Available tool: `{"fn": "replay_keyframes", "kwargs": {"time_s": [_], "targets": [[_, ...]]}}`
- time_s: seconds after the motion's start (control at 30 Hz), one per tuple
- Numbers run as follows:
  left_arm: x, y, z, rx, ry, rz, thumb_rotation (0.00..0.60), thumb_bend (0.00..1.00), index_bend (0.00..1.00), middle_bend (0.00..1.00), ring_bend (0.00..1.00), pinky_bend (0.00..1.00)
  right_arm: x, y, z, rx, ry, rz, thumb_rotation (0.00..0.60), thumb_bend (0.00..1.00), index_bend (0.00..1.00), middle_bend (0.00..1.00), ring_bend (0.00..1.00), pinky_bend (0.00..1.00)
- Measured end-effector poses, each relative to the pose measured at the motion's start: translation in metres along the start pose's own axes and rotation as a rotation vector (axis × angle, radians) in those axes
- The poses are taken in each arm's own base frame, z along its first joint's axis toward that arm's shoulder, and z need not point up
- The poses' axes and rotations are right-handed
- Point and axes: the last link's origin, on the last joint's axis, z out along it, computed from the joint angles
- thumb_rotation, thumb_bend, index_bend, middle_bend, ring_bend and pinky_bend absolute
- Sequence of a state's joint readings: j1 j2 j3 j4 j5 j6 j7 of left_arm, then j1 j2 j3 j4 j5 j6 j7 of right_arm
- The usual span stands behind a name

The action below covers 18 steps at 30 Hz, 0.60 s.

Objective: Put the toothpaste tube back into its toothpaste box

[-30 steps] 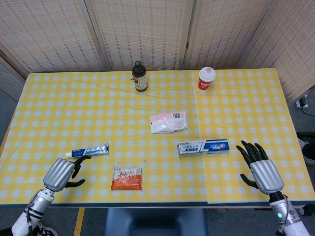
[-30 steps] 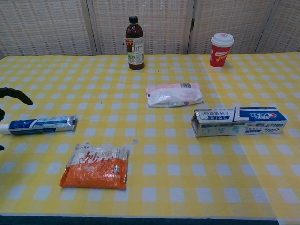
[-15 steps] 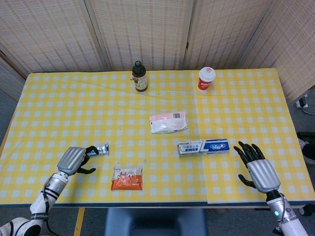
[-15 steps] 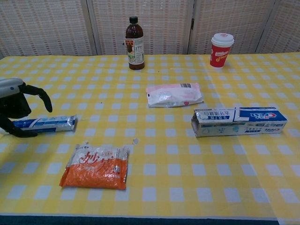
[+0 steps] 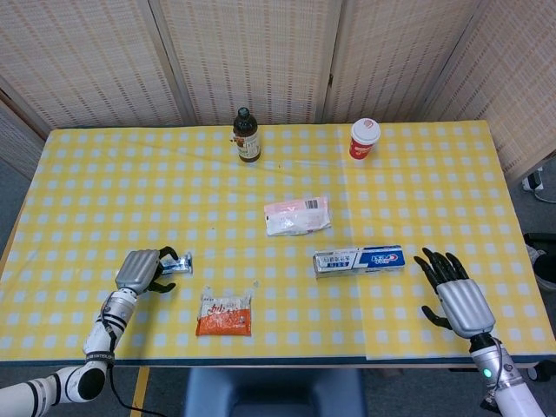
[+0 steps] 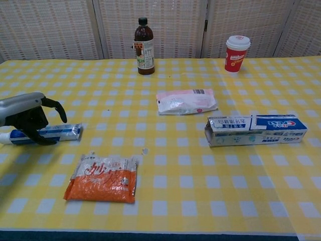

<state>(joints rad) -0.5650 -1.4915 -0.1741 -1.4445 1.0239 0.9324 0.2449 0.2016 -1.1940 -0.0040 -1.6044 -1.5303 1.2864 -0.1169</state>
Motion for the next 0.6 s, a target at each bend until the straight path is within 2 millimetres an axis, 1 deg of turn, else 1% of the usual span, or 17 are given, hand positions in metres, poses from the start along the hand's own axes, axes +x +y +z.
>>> {"fn": "replay_keyframes", "kwargs": {"time_s": [0.2,0.5,0.6], "targets": [[-0.005,0.006,0.013,0.028,0.005,0.015,0.600,0.25,0.40,1.00,1.00,1.00,0.001,0.003,0.002,-0.014,0.004,0.003,0.600,0.32,0.00,0.00,0.00,0.00],[-0.009,0.001,0.026,0.067,-0.011,0.018,0.600,0.25,0.40,1.00,1.00,1.00,0.000,0.006,0.007,-0.034,-0.002,0.001,0.600,0.32,0.00,0.00,0.00,0.00],[-0.011,0.000,0.029,0.073,-0.022,0.017,0.600,0.25,0.43,1.00,1.00,1.00,0.001,0.006,0.008,-0.038,-0.001,0.001,0.600,0.32,0.00,0.00,0.00,0.00]]}}
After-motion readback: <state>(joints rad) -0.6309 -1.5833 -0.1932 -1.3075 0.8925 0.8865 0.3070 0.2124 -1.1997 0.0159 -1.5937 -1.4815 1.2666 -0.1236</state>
